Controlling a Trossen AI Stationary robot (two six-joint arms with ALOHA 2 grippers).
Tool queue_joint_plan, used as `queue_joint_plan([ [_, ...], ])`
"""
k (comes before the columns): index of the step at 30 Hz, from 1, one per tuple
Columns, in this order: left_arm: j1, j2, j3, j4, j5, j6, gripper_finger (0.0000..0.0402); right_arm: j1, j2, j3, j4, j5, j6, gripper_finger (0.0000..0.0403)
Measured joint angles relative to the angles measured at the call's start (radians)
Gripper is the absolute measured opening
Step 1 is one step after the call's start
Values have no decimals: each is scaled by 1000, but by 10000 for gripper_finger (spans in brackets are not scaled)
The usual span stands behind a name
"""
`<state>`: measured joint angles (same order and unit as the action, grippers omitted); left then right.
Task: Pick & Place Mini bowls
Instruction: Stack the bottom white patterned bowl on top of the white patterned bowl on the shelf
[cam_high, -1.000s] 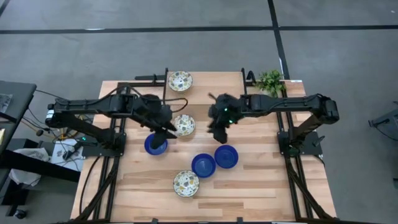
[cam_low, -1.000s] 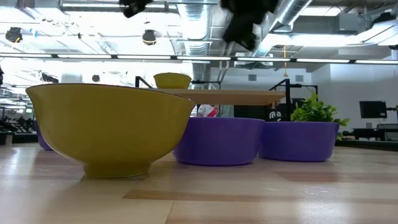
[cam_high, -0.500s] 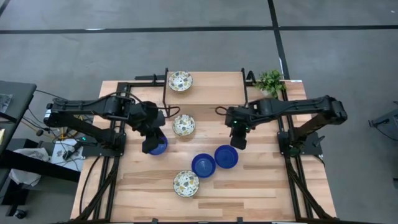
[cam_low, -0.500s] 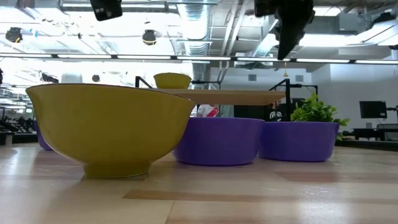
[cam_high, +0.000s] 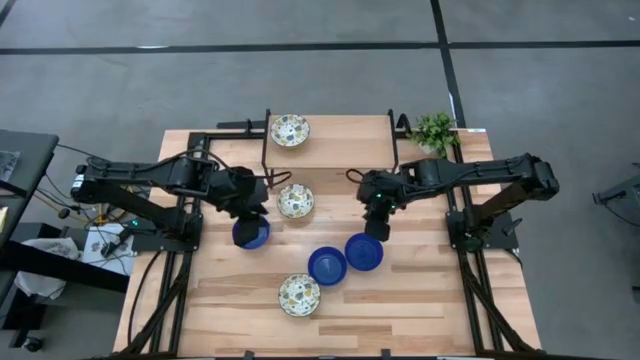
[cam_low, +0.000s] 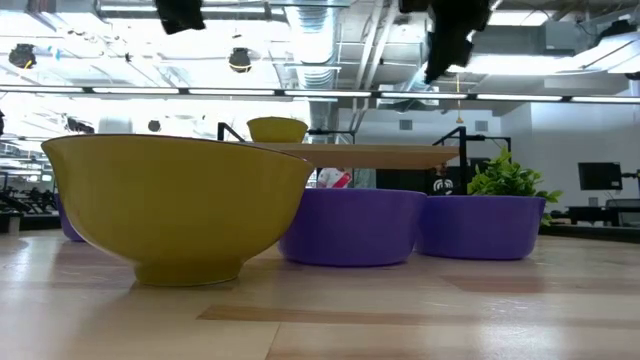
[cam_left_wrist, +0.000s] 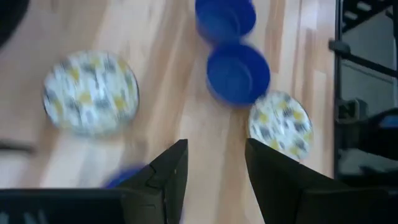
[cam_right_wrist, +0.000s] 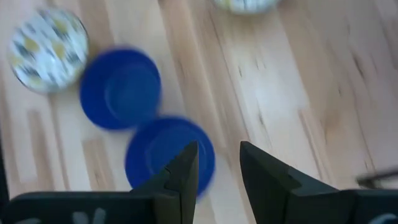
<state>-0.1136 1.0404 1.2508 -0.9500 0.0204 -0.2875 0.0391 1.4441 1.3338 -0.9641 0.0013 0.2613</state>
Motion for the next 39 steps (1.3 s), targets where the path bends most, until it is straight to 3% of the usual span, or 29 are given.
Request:
queue_joint_plan([
  [5, -41, -32, -155, 326, -170, 61, 158, 0, 0, 0, 199, 5, -21, 107],
  [8, -50, -32, -238, 394, -336, -25, 158, 0, 0, 0, 288, 29, -23, 107],
  [10, -58, -32, -283, 411, -392, -105, 158, 0, 0, 0, 313, 52, -17, 107],
  [18, -134, -32, -388, 449, -414, -311, 158, -9, 1, 0, 325, 73, 1, 107],
  [39, -160, -22, -430, 575, -431, -321, 158, -88, 1, 0, 401, 75, -204, 107],
])
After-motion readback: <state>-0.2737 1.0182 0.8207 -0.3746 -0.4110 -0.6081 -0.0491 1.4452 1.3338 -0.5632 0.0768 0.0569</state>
